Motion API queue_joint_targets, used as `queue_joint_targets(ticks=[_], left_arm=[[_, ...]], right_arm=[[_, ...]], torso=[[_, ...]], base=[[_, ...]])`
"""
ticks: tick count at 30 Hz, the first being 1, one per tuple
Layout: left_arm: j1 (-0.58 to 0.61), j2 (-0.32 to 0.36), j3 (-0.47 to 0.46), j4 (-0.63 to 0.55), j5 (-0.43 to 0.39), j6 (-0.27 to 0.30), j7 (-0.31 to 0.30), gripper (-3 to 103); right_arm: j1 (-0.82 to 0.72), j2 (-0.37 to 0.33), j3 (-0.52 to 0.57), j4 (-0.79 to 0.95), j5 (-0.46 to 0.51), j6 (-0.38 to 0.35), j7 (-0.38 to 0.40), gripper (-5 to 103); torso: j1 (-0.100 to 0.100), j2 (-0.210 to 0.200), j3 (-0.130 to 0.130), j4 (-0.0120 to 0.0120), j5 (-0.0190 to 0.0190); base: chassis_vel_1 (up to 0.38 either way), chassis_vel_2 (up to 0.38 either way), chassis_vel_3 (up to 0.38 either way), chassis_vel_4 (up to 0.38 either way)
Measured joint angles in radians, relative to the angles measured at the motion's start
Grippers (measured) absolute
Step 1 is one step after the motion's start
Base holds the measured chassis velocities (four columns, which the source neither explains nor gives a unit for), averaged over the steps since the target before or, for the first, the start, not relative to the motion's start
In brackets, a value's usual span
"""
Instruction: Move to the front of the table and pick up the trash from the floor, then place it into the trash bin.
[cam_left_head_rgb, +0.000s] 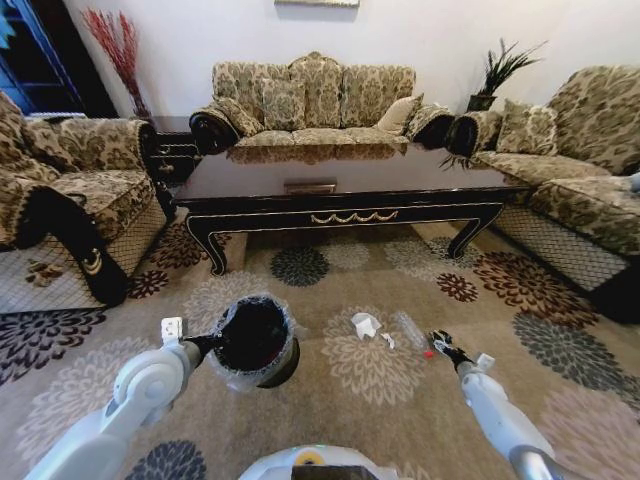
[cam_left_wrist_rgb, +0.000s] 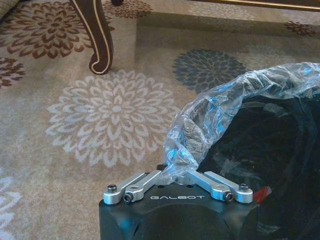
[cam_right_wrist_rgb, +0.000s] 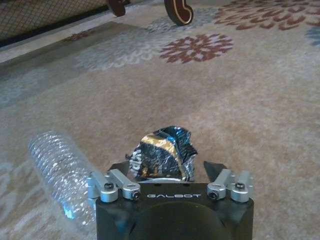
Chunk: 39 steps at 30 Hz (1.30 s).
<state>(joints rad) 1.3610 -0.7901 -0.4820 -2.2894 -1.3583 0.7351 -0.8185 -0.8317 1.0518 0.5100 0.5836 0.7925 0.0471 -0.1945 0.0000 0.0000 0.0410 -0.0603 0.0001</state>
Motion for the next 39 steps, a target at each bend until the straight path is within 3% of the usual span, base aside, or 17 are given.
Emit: queue_joint_targets(ticks=[1,2,4,8,10,11,16,23,34,39], left_arm=[[0.001,-0.001,0.000,-0.001,0.000,0.000,0.000,2],[0.002,-0.004,0.000,-0.003,0.000,0.000,0.000,2],[0.003,-0.007,-0.001,-0.004,0.000,0.000,0.000,2],[0.008,-0.016,-0.003,-0.006,0.001,0.000,0.000,2],[0.009,-0.017,-0.004,-0.007,0.001,0.000,-0.001,2],[0.011,-0.019,-0.007,-0.007,0.002,0.000,-0.001,2],[0.019,-0.026,-0.012,-0.007,0.003,0.000,-0.001,2],[0.022,-0.038,-0.011,-0.004,0.009,0.000,0.000,2],[0.010,-0.037,0.010,0.003,0.011,0.000,0.000,2],[-0.014,-0.031,0.041,0.019,0.017,0.000,0.011,2]], right_arm=[[0.000,0.002,0.000,-0.001,-0.003,-0.001,-0.001,85],[0.001,0.005,0.001,-0.001,-0.004,-0.002,-0.002,74],[0.001,0.005,0.001,-0.001,-0.005,-0.003,-0.002,74],[0.001,0.006,0.001,0.000,-0.005,-0.005,-0.003,52],[0.000,0.006,0.001,0.002,-0.005,-0.005,-0.003,52],[-0.005,0.005,0.001,0.008,-0.004,-0.005,-0.003,41],[-0.022,0.003,0.002,0.024,-0.004,-0.005,-0.003,30],[-0.057,-0.007,0.005,0.073,0.009,-0.003,-0.003,3],[-0.115,-0.041,0.022,0.157,0.050,0.004,0.000,2],[-0.206,-0.081,0.061,0.313,0.094,0.004,0.006,2]], torso=[[0.000,0.000,0.000,0.0001,0.0000],[0.000,0.000,0.000,0.0000,-0.0001],[0.000,0.000,0.000,-0.0001,0.0000],[0.000,0.000,0.000,-0.0001,-0.0001],[0.000,0.000,0.000,-0.0001,-0.0001],[0.000,0.000,0.000,-0.0001,-0.0001],[0.000,0.000,0.000,-0.0001,-0.0001],[0.000,0.000,0.000,0.0000,0.0000],[0.000,0.000,0.000,0.0000,0.0000],[0.000,0.000,0.000,0.0001,0.0001]], base=[[0.000,0.000,0.000,0.000],[0.000,0.000,0.000,0.000],[0.000,0.000,0.000,0.000],[0.000,0.000,0.000,0.000],[0.000,0.000,0.000,0.000],[0.000,0.000,0.000,0.000],[0.000,0.000,0.000,0.000],[0.000,0.000,0.000,0.000],[0.000,0.000,0.000,0.000],[0.000,0.000,0.000,0.000]])
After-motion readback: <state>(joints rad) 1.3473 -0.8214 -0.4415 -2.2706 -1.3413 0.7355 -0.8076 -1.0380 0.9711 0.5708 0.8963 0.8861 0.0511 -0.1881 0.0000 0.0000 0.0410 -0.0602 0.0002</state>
